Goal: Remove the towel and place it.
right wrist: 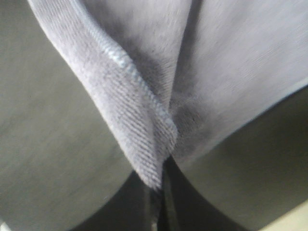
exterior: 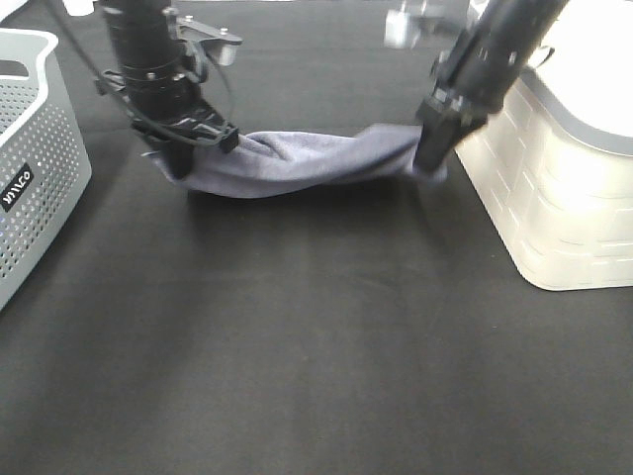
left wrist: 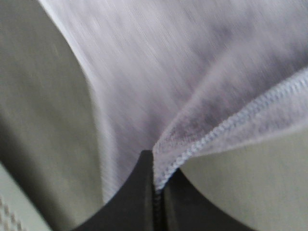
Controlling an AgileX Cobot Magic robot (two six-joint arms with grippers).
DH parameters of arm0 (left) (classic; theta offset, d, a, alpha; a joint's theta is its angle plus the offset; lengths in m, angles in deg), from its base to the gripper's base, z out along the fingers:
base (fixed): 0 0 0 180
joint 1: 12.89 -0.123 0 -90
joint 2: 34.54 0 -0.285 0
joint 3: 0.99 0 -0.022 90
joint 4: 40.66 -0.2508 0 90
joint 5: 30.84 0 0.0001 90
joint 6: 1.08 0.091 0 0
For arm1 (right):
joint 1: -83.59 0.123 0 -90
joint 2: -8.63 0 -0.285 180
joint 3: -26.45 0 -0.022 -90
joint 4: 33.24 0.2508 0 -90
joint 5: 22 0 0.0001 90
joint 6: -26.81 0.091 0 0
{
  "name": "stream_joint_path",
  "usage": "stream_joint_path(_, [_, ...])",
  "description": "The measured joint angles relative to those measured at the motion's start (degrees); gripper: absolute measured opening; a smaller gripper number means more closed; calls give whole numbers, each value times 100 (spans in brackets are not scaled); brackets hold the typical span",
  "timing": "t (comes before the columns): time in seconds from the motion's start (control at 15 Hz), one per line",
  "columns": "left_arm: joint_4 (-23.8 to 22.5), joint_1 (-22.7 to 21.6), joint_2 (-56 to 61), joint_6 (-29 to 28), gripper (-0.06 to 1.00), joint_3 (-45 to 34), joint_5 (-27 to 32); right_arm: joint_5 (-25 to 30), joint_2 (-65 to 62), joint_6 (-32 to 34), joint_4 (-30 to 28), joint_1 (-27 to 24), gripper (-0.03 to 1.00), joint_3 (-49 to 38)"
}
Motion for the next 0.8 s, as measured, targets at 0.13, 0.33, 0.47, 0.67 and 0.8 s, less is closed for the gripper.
stream_joint_path(0.13, [115,0,355,34,0,-567,0,0,-11,126,-178,183,0,-338])
stream_joint_path(0.33, [281,0,693,86,0,-1490,0,-6,-97,424,-510,418,0,-756])
stream_joint_path(0.47, [372,0,773,120,0,-1799,11,-6,-115,556,-630,441,0,-1020])
stream_joint_path(0.67, [579,17,814,223,0,-2235,-6,-6,-178,693,-682,464,0,-1656])
stream_joint_path(0.8, [579,34,825,332,0,-2395,-17,-11,-235,693,-625,476,0,-1828])
